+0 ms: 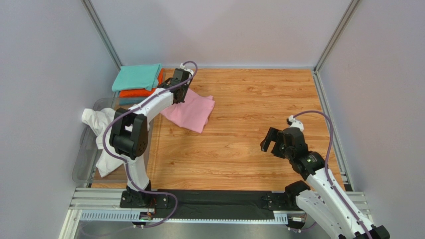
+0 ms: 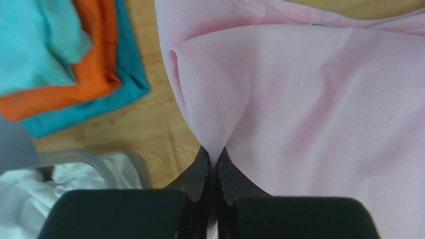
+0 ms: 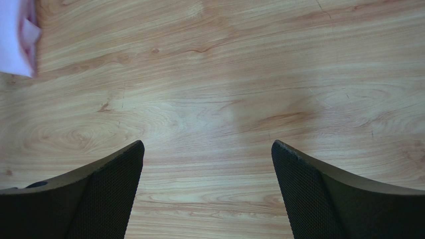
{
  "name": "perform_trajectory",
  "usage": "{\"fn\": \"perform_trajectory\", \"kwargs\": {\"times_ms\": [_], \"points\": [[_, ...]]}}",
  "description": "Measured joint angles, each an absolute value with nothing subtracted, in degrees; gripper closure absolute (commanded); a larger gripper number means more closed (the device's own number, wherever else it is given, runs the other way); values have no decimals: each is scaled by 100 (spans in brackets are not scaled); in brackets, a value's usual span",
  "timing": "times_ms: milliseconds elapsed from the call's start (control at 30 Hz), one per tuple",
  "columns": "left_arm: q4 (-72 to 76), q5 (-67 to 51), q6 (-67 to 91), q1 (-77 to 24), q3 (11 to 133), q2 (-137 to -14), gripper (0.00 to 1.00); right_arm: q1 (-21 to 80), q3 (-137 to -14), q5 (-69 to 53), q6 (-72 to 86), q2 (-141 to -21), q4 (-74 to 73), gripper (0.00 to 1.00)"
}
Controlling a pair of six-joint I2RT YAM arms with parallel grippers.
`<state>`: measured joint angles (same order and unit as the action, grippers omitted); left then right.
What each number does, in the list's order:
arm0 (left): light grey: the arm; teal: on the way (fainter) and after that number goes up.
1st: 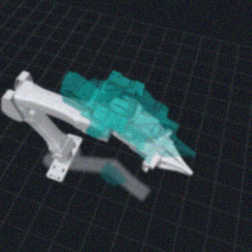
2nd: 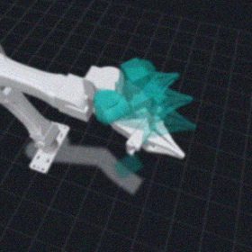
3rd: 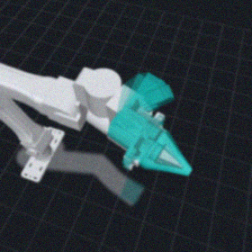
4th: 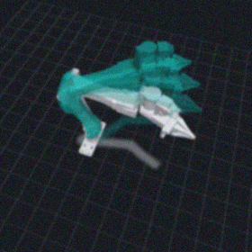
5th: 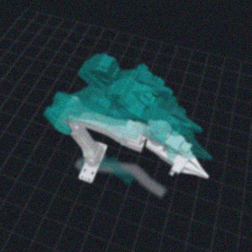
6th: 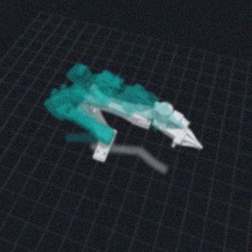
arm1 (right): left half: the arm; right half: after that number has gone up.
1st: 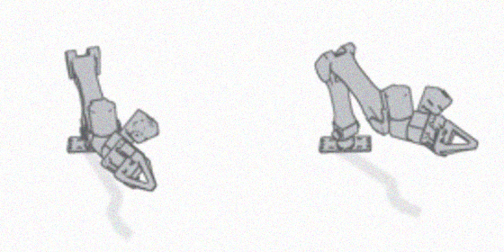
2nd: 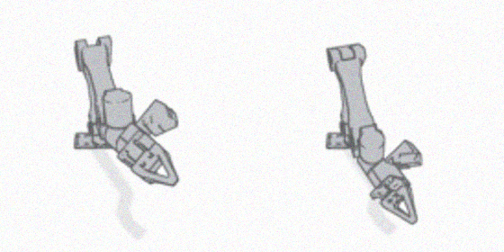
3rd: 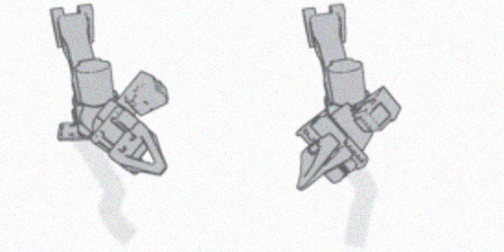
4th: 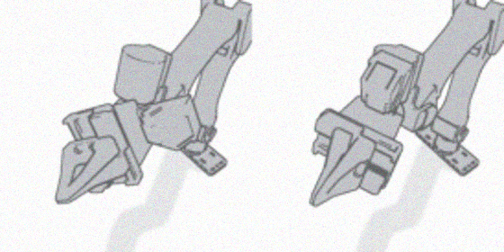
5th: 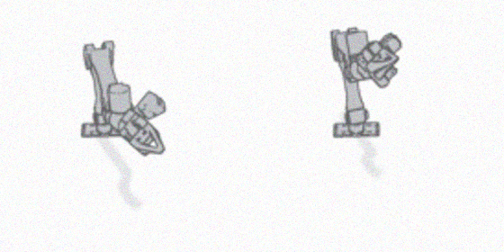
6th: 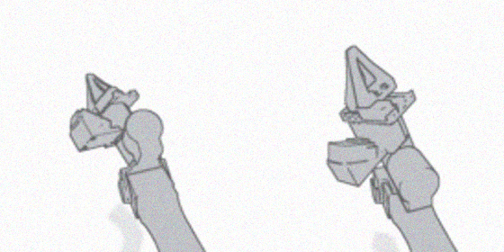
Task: Fold and stack the t-shirts
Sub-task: Neatly place the folded tshirt to the corner
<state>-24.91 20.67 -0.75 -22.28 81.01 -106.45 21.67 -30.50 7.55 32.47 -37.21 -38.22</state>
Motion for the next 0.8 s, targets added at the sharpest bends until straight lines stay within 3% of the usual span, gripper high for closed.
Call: {"fn": "perform_trajectory", "kwargs": {"times_ms": [533,800], "points": [[-2569,2276,-1669,-985,10637,-11856,100,2167,-2989,1057,3242,-4038,-3715,0],[-2749,2171,-1979,-862,11067,-11985,100,2167,-2989,1332,3194,-4344,-3706,0]]}}
